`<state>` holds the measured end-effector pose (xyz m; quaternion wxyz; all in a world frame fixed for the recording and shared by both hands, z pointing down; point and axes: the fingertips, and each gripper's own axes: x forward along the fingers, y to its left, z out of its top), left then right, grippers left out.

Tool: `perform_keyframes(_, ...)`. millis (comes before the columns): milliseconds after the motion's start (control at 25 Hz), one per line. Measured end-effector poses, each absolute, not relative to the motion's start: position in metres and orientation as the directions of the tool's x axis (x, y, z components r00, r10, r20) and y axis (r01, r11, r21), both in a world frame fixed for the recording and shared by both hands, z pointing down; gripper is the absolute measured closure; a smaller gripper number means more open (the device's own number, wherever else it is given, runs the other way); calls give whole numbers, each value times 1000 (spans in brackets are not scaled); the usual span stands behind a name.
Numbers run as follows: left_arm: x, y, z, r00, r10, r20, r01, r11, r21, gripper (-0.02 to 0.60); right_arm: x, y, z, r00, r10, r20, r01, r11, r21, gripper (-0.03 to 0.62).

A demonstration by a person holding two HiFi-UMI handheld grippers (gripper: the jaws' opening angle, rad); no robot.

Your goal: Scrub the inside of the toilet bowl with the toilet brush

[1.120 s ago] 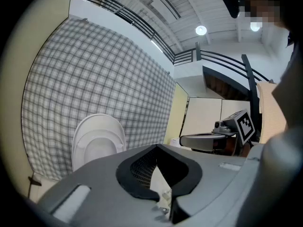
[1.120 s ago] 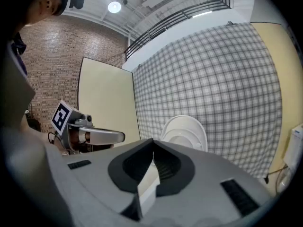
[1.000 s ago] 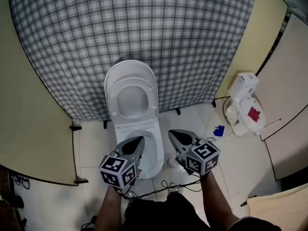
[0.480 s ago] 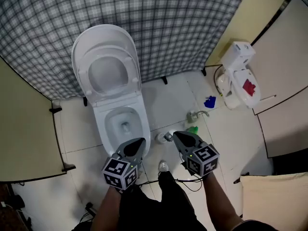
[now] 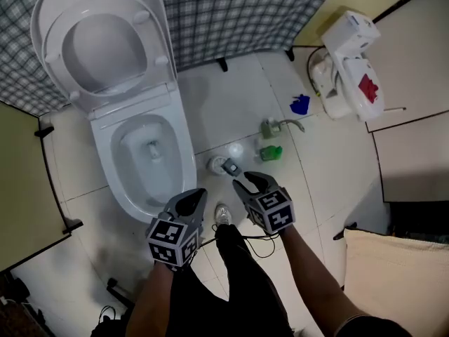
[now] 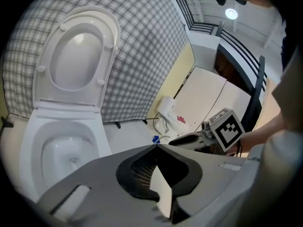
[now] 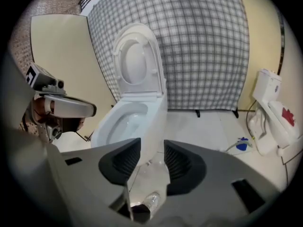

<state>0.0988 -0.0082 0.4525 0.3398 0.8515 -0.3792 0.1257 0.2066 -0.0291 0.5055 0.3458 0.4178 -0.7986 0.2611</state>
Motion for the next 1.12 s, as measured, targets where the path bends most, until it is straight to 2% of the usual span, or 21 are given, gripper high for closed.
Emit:
perform_keyframes(80,110,-7,479,680,-553,481,-732,-467,496,574,215,-31,540,-398,-463,792,-852,507,-132,425)
perform_keyframes(160,116,-8,504,679,-547,490,-732,-454,507,574,222,-36,574,-373,-451,811,-862,491,-124,367)
perform_keyframes(280,119,-11,533,669,-551,498,-740,-436,512,574,229,-48,619,-332,-435,837,-862,500,-83,367)
perform_keyframes(480,124,-12,565,657,-555,511,-751,-414,515,574,236,-56,678,-318,-375,871,-824,563,-59,321)
perform_keyframes(920,137,-11,588,666,-551,503,-739,-394,546,574,236,-70,744,-257,-334,907,-815,580,-17,322)
perform_keyframes(1000,136,-10,590,665,-553,502,-739,-388,551,574,236,-71,748,-244,-332,911,-807,590,-1,370)
perform_keyframes(1120,133,-9,593,661,-554,506,-742,-379,554,574,234,-70,749,-240,-325,915,-784,621,15,384)
